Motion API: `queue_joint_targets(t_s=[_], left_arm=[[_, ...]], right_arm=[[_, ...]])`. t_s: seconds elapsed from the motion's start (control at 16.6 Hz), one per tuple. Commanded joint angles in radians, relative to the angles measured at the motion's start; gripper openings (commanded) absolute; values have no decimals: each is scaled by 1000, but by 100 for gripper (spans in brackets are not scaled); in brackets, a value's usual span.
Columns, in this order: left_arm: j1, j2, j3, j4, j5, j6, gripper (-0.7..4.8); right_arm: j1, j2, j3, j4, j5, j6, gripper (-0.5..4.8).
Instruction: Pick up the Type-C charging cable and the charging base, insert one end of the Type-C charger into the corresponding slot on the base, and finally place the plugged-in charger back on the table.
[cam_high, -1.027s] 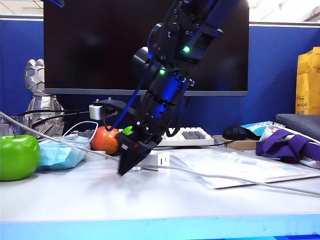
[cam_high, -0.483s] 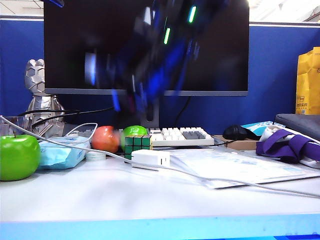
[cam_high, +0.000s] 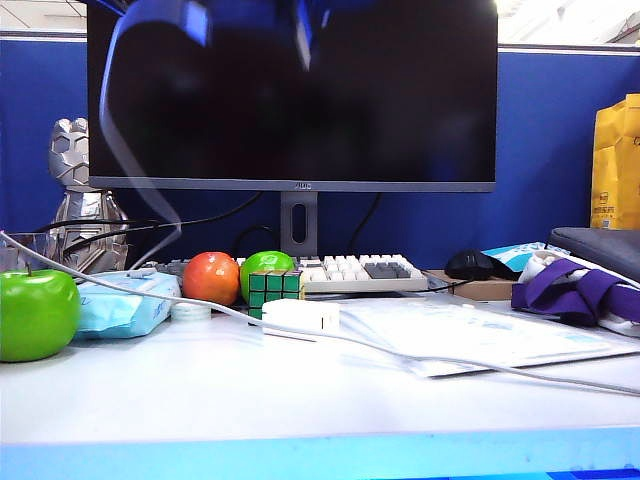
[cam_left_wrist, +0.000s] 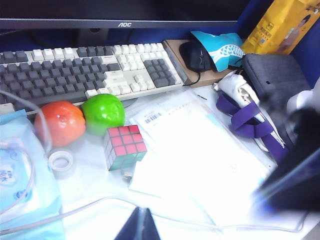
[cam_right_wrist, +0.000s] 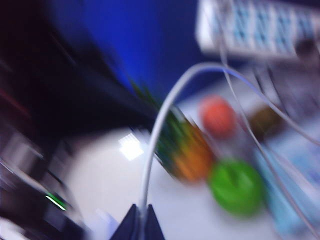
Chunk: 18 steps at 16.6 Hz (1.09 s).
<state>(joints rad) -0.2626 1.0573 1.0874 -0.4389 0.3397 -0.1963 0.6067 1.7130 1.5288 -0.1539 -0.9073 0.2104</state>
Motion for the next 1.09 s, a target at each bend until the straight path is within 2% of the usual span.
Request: queue_joint_targets(t_s=[0.06,0.18,0.36,0.48,0.6,0.66,0.79,0.97,1.09], left_arm=[[0,-3,5,7,5,3,-5],[0,-3,5,20,25,-5,-5],[-14,18,5,59,40,-25,-5],[-16,28,5,52,86,-26,-5],[-29,47,5,56,128,-34,-5],[-29,53,5,66,155,-53,-5],[-29,56,5,166,227,-99,-5],[-29,61,5,269,234,-187,-5],[-29,65,5,274,246,-208,-5]], right_arm=[[-38,-17,5,242,-127,390,-1],[-39,-17,5,285,-127,483,-1],[-37,-17,5,288,-138,483,-1],[-38,-17,5,290,-146,483,-1],[-62,-18,4,291,-149,534,-1],[-66,-18,4,286,-150,549,-1],[-73,-18,4,285,-177,603,-1],[-73,-18,4,265,-205,712,-1],[-74,-17,4,240,-222,795,-1]])
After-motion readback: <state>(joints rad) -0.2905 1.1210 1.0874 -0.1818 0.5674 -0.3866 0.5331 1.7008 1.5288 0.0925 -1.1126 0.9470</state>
